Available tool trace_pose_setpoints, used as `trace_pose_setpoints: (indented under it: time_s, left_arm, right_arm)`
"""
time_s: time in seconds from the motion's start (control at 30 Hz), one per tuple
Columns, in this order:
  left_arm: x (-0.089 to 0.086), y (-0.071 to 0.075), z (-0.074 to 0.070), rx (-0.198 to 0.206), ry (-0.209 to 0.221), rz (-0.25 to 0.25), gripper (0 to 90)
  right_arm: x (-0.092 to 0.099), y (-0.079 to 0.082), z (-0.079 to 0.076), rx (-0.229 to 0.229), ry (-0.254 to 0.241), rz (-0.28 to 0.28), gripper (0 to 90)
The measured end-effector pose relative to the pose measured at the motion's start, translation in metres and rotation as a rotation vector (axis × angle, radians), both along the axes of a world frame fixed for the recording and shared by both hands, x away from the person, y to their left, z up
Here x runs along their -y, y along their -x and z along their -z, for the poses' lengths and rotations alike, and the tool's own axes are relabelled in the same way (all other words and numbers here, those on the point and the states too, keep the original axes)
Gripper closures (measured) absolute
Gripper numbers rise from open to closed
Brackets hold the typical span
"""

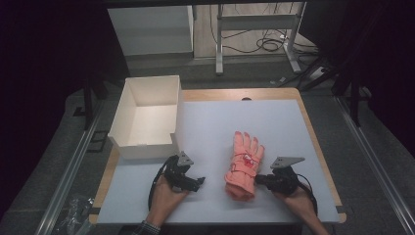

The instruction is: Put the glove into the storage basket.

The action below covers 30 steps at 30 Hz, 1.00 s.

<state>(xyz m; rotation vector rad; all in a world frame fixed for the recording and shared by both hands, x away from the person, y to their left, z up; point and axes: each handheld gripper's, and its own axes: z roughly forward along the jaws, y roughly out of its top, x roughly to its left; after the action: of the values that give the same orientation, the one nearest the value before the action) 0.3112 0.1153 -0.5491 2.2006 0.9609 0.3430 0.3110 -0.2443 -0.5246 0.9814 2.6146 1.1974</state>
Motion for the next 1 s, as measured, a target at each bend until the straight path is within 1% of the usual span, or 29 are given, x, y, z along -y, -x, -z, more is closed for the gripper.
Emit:
trace_pose_setpoints:
  time_s: [0.03,0.3,0.43,0.57,0.9,1.0]
  left_arm:
    - [0.0,0.0,0.0,0.0,0.0,0.0,2.9]
    - [0.0,0.0,0.0,0.001,0.001,0.0,2.9]
    - [0.0,0.0,0.0,0.001,0.0,0.0,2.9]
    - [0.0,0.0,0.0,0.001,0.001,0.0,2.9]
    - [0.0,0.0,0.0,0.001,0.0,0.001,2.9]
    - [0.0,0.0,0.0,0.001,0.0,0.001,2.9]
  right_arm:
    - [-0.001,-0.001,0.0,0.004,0.0,-0.002,85.0]
    - [-0.018,-0.007,0.001,-0.009,-0.004,0.024,85.0]
    - [-0.025,-0.01,0.001,-0.006,0.0,0.03,85.0]
    - [-0.033,-0.014,0.002,0.008,0.011,0.03,85.0]
    - [-0.047,-0.024,0.005,0.026,0.005,0.038,85.1]
    - [-0.052,-0.027,0.005,0.035,0.011,0.041,85.1]
